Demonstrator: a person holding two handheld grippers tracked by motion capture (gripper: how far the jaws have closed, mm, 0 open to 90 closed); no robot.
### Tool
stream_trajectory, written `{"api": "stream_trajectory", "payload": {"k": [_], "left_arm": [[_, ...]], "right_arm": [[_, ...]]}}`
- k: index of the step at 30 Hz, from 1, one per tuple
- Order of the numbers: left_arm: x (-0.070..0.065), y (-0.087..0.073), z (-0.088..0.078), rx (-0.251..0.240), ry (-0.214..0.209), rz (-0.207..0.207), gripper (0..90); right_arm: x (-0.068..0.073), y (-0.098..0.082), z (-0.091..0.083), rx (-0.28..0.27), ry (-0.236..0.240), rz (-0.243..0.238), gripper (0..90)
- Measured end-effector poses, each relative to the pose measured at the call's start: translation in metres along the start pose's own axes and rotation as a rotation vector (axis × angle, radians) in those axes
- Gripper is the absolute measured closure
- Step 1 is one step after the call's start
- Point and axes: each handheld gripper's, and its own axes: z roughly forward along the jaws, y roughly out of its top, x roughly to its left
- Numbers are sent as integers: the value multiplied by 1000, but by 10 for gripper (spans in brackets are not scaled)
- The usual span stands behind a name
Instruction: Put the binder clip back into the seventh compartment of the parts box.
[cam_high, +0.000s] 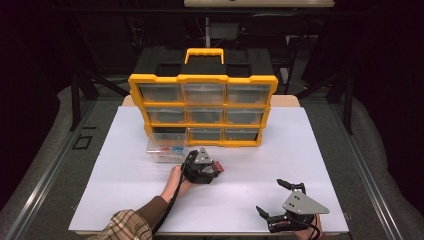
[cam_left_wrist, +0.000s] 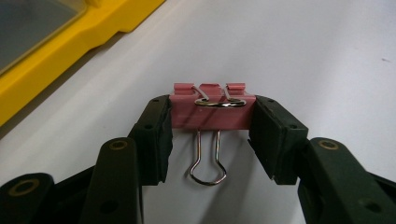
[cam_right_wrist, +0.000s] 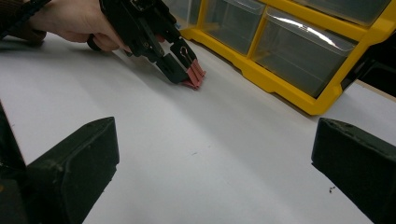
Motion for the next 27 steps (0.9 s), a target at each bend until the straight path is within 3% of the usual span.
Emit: {"api": "stream_trajectory", "payload": {"k": [14, 27], "left_arm": [[-3, 10, -28, -56, 20, -6, 498], [5, 16, -55, -115, 49, -34, 498]], "right_arm": [[0, 0, 0, -1, 0, 2, 4], [1, 0, 0, 0, 1, 1, 4]]}}
